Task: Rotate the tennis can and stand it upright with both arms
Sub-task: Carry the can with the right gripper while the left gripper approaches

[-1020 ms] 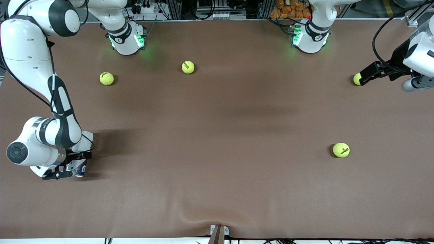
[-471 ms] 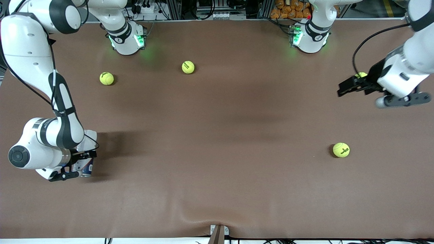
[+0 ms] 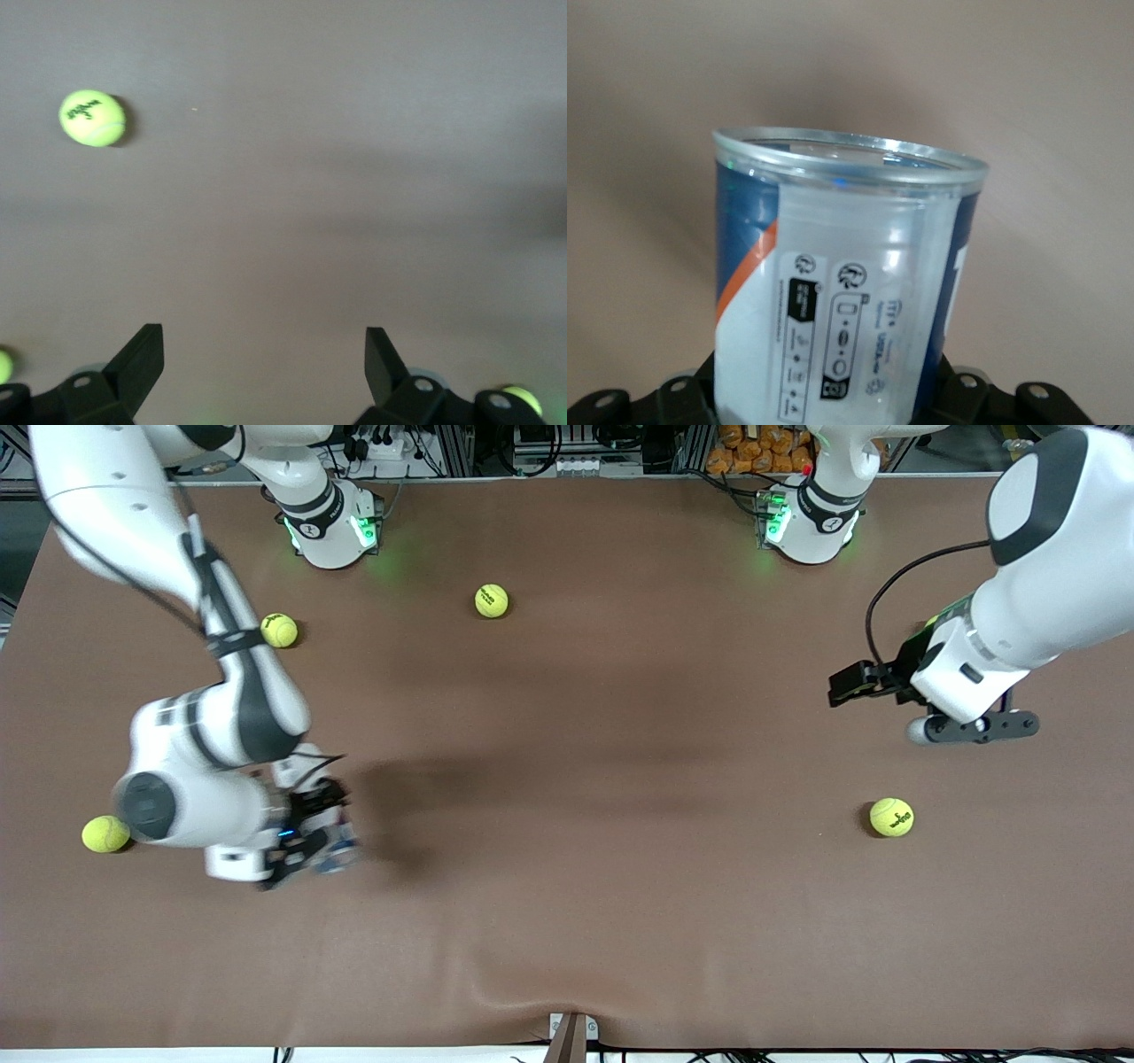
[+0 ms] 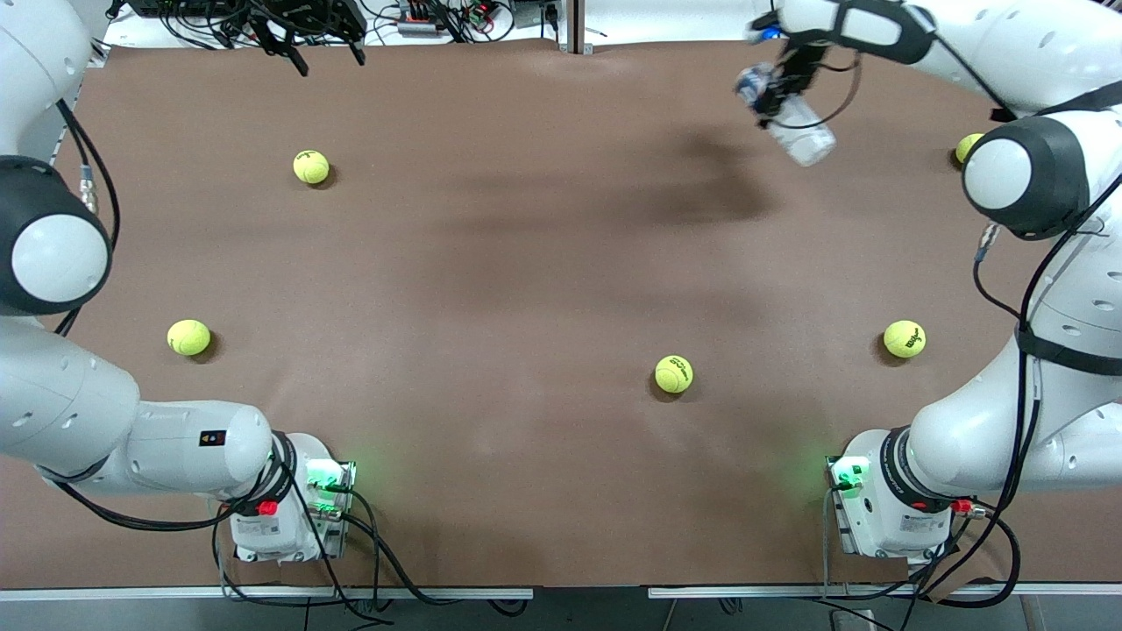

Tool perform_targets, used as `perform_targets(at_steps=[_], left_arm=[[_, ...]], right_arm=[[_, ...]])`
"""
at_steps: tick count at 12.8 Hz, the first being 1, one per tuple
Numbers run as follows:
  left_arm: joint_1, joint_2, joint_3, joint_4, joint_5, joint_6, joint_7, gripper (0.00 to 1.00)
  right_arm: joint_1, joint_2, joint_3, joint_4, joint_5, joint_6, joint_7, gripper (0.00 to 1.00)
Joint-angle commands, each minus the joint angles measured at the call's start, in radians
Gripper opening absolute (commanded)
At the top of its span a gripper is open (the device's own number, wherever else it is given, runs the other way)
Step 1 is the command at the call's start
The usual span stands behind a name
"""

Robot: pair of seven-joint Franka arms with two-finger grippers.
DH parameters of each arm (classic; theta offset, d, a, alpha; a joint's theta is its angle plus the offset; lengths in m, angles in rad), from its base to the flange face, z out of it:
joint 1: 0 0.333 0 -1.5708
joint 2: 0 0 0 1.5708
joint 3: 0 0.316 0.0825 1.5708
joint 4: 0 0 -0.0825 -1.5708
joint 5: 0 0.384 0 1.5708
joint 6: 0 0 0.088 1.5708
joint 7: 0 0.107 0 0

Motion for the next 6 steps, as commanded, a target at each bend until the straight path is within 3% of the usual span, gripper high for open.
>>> perform_targets(at_steps=[1, 3, 6], left_arm=[[0.008, 0.041, -0.008, 0.004, -0.084, 0.017, -0.007, 1.00], [0.012, 0.086, -0.008, 0.003, -0.147, 0.023, -0.007, 1.00], [0.015, 0.127, -0.008, 0.001, -0.189, 0.029, -0.007, 1.00]], right_arm=[[0.126, -0.008, 0.046, -0.022, -0.063, 0.077, -0.116, 0.83], [0.288, 0.013, 0.046, -0.024, -0.156, 0.213, -0.234, 0.86], [0.455, 0.104, 0.040, -0.024, -0.201, 0.356, -0.374, 0.86]])
